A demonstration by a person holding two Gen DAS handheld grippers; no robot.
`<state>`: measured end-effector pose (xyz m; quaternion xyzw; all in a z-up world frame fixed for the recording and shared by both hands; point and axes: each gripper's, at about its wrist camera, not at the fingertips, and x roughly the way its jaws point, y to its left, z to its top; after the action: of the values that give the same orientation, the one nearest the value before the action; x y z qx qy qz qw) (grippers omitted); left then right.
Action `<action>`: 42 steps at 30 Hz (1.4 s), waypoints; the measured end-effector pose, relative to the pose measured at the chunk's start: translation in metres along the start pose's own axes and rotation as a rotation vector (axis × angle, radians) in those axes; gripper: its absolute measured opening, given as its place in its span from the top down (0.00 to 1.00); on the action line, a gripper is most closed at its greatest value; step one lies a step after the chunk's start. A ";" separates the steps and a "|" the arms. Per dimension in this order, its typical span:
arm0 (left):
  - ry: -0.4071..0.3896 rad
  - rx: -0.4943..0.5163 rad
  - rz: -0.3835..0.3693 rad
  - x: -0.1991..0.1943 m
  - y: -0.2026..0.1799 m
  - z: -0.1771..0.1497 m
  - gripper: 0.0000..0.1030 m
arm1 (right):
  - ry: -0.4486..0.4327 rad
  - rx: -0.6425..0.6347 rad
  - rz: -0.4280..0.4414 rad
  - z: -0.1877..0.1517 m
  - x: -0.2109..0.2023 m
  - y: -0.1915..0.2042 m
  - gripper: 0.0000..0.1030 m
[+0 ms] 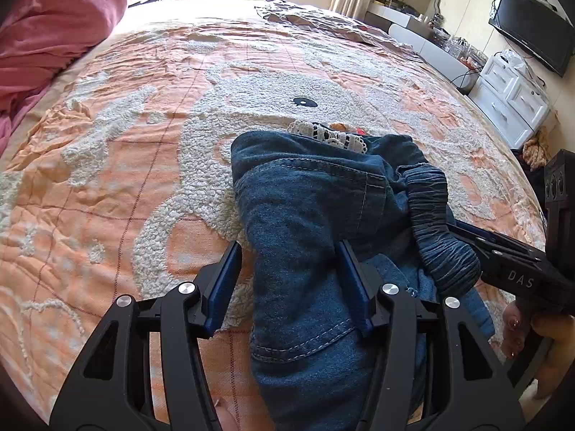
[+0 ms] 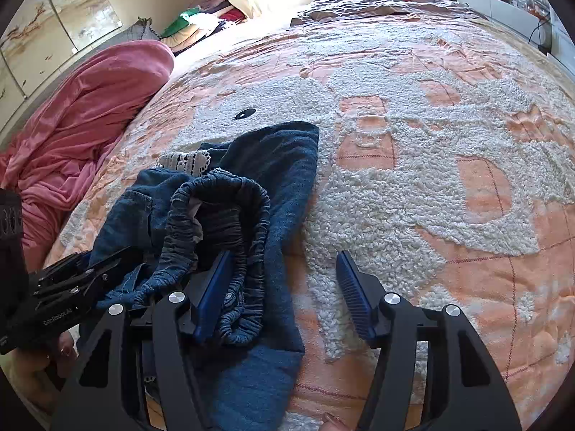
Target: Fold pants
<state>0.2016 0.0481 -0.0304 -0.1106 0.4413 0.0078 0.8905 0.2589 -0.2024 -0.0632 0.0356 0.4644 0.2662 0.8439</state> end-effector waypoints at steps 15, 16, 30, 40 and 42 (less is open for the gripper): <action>-0.024 -0.013 -0.008 -0.015 0.000 -0.005 0.48 | -0.049 -0.017 -0.034 -0.003 -0.023 0.003 0.27; -0.027 -0.013 -0.008 -0.017 0.001 -0.006 0.47 | -0.050 -0.011 -0.029 -0.004 -0.025 0.002 0.26; -0.109 0.020 -0.017 -0.060 -0.011 -0.022 0.23 | -0.147 -0.078 -0.025 -0.014 -0.069 0.013 0.10; -0.169 0.015 -0.004 -0.095 -0.012 -0.047 0.10 | -0.217 -0.154 -0.052 -0.043 -0.102 0.028 0.05; -0.176 0.012 0.011 -0.100 -0.012 -0.053 0.09 | -0.231 -0.159 -0.055 -0.050 -0.108 0.031 0.05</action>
<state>0.1003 0.0339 0.0200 -0.1017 0.3620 0.0197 0.9264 0.1601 -0.2375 0.0007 -0.0136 0.3424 0.2731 0.8989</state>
